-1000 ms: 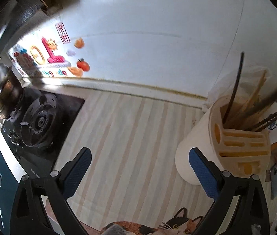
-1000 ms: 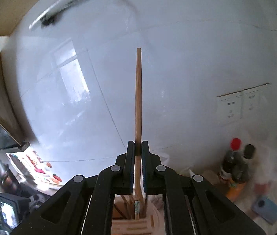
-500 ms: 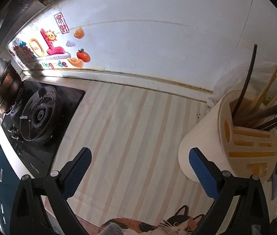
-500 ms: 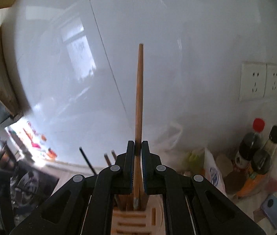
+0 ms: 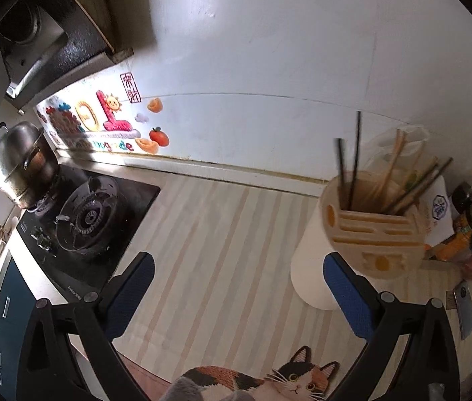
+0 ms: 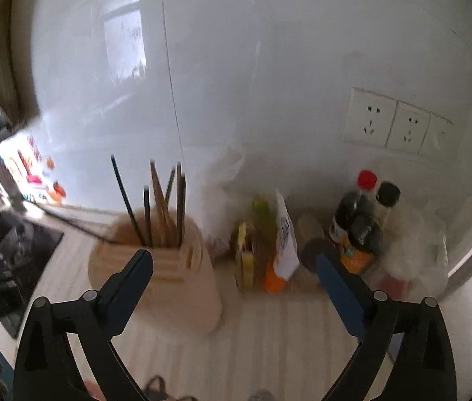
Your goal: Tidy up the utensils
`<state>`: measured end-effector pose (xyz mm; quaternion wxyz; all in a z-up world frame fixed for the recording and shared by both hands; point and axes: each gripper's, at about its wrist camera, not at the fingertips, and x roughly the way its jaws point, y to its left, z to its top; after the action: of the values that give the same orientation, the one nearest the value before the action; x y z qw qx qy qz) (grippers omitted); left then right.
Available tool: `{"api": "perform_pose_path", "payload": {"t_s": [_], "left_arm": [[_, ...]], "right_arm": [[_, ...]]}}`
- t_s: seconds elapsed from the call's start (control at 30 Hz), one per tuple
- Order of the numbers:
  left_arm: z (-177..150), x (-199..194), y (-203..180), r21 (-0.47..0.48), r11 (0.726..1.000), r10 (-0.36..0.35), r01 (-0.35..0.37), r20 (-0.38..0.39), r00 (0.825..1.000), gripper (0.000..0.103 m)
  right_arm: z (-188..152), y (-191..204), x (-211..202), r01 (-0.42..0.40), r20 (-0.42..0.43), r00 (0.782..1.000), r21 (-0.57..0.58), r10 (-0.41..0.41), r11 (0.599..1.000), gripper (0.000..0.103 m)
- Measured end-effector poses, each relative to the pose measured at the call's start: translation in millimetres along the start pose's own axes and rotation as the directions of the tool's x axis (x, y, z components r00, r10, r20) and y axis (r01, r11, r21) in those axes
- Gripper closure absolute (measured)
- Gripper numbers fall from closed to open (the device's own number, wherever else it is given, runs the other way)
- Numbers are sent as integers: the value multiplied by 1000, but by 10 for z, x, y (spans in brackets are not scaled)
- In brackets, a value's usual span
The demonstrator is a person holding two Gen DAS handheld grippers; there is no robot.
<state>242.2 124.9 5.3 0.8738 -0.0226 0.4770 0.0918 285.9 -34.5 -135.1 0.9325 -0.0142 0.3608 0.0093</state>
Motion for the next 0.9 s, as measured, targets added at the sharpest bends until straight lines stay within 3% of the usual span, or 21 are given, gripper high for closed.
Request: {"api": "perform_pose_path", "payload": {"t_s": [0.17, 0.33, 0.73, 0.9], "left_arm": [[-111, -305, -25, 10, 999, -40, 39, 41, 998, 0], [-207, -728, 58, 29, 995, -98, 96, 107, 989, 0], [-668, -1779, 641, 114, 970, -235, 214, 215, 948, 0], [-837, -2122, 863, 127, 966, -252, 227, 245, 936, 0]], "right_arm": [[-117, -1, -292, 48, 31, 998, -17, -47, 999, 0], [-178, 25, -859, 101, 85, 991, -4, -100, 995, 0], [-569, 321, -2316, 182, 169, 966, 82, -194, 980, 0], [-738, 506, -2809, 194, 184, 961, 94, -208, 977, 0]]}}
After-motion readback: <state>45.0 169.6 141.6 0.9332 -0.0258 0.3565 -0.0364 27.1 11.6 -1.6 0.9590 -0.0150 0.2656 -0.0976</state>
